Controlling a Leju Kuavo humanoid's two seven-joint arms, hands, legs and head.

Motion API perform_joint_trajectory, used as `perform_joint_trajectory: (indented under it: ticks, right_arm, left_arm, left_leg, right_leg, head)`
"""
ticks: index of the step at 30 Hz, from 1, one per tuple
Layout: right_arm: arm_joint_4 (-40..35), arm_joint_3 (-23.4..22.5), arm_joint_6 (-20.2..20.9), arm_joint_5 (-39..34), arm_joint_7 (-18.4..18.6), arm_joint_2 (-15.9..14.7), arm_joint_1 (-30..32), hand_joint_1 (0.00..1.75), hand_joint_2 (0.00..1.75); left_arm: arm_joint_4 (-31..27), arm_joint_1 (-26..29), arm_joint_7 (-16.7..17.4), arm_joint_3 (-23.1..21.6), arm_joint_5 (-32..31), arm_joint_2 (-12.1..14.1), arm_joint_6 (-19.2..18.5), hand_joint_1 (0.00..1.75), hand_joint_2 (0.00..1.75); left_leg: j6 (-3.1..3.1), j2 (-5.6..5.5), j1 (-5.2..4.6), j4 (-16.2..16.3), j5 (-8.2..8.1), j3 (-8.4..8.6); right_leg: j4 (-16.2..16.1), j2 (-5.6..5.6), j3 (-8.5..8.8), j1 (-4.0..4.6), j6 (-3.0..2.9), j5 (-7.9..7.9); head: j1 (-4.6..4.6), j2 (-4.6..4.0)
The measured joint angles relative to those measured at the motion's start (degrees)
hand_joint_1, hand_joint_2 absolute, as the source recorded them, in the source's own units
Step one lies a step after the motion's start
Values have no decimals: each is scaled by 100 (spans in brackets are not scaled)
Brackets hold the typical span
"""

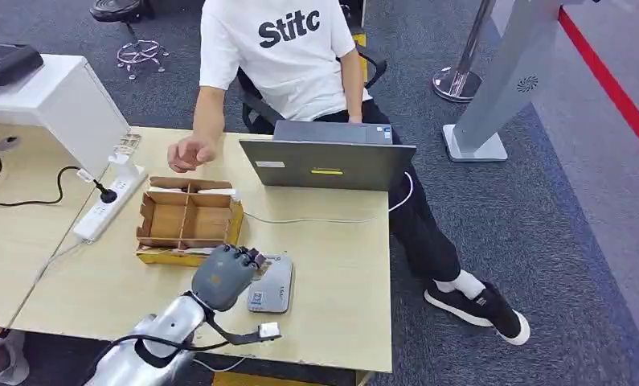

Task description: Pass the card to the sensor for recognition and then transmit it.

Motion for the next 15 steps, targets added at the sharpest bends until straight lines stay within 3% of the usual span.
perform_joint_trajectory:
  ticks: [4,10,15]
  right_arm:
    - [0,-20,0,74,2,0,-3,0,175]
    - [0,-26,-4,155,7,0,-25,0,175]
    - [0,-28,-4,164,13,0,-37,0,175]
  left_arm:
    - [-386,-240,-218,698,338,63,-129,175,175]
    - [-493,-570,-290,1487,528,321,-236,175,175]
    - [-493,-674,-290,1820,574,446,-254,175,175]
  left_leg:
    - [0,1,0,0,0,-1]
    - [0,5,3,0,0,-1]
    - [0,2,2,0,0,-6]
  right_leg:
    - [0,1,-2,0,0,0]
    - [2,5,-5,2,0,0]
    - [2,4,-5,1,0,0]
  head:
    - [2,0]
    - [-2,0]
    - [0,0]
